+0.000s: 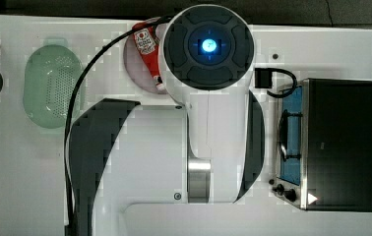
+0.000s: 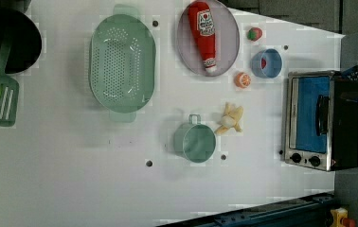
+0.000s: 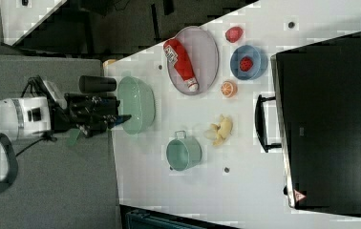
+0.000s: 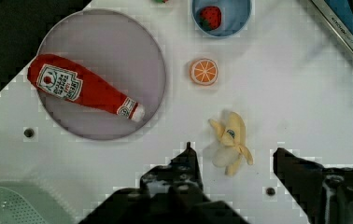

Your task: Pick banana from table and place on oven.

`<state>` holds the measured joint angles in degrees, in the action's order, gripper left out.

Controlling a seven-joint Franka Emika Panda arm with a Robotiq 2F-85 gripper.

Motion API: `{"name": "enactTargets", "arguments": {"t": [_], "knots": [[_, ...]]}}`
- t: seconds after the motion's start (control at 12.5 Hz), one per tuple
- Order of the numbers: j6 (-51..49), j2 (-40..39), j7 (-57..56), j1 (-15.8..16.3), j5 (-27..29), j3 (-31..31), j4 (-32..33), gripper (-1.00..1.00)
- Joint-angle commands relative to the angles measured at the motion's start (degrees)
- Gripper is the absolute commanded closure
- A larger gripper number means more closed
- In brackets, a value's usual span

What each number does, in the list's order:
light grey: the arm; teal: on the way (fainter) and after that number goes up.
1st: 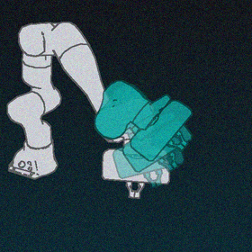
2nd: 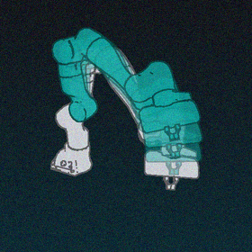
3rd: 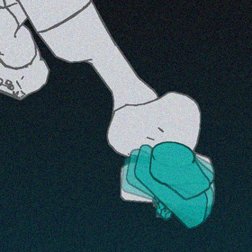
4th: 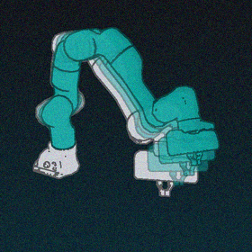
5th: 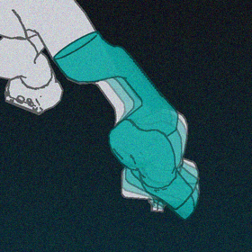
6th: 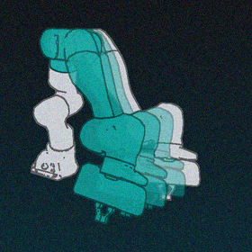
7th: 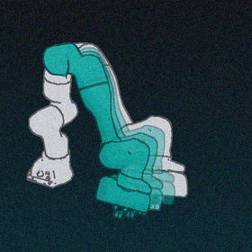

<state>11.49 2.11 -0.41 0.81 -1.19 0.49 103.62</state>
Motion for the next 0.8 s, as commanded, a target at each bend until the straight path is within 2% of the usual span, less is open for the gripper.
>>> {"name": "enactTargets", "arguments": {"t": [0.08, 0.24, 0.56, 0.8], "knots": [[-8.03, 26.01, 3.65, -1.53, -0.86, 1.0, 16.53, -0.58], [-8.04, 25.99, 3.65, -1.53, -0.86, 1.01, 16.91, -1.0], [-6.76, 24.93, 3.65, -1.53, -0.86, 0.97, 18.72, -1.0], [0.19, 22.1, 3.65, -1.53, -0.86, 0.92, 22.56, -1.0]]}}
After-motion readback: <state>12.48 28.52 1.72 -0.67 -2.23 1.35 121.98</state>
